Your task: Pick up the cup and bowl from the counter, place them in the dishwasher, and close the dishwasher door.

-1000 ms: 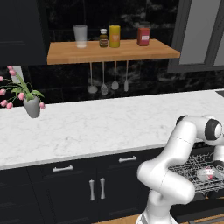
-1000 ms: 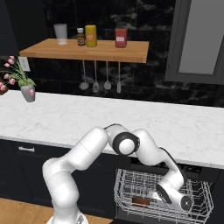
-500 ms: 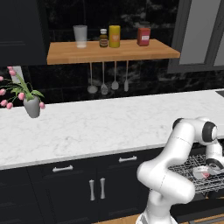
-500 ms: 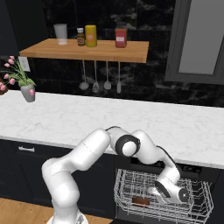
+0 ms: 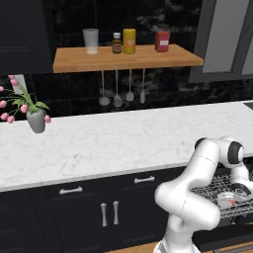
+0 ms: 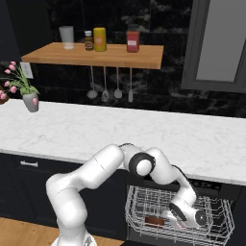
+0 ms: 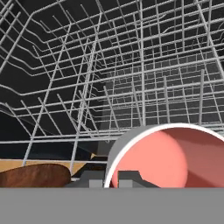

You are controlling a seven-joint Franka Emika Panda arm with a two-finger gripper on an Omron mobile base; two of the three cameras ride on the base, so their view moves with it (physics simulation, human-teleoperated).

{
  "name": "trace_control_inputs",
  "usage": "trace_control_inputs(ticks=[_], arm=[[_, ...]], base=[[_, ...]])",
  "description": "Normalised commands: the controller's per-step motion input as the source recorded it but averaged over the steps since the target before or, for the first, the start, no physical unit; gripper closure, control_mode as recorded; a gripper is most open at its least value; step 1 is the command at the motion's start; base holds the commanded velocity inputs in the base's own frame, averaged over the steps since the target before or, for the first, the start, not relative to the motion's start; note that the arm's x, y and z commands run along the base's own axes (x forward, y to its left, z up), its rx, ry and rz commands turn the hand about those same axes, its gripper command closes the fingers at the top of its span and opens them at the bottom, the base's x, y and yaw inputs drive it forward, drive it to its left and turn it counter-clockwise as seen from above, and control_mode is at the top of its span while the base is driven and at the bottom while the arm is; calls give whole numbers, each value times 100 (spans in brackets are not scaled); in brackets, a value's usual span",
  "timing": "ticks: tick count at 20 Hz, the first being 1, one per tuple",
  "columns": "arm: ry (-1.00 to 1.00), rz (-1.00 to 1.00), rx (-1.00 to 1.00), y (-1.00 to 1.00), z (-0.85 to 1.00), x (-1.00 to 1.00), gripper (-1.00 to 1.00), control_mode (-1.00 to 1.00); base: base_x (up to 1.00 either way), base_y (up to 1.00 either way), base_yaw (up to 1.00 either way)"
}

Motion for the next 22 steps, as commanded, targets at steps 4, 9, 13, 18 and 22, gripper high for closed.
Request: trace_control_inputs(ticks=[4, 9, 13, 18, 22], arm=[[0, 0, 0, 0, 0, 0, -100, -100], [0, 0, -1, 1, 12, 0, -100, -100], [-6, 0, -2, 9, 89, -13, -100, -100], [-5, 0, 0, 9, 100, -57, -100, -100], [0, 0, -2, 8, 100, -63, -100, -100]], base=[[0, 0, 0], [0, 0, 0], [0, 0, 0], [0, 0, 0], [0, 0, 0]])
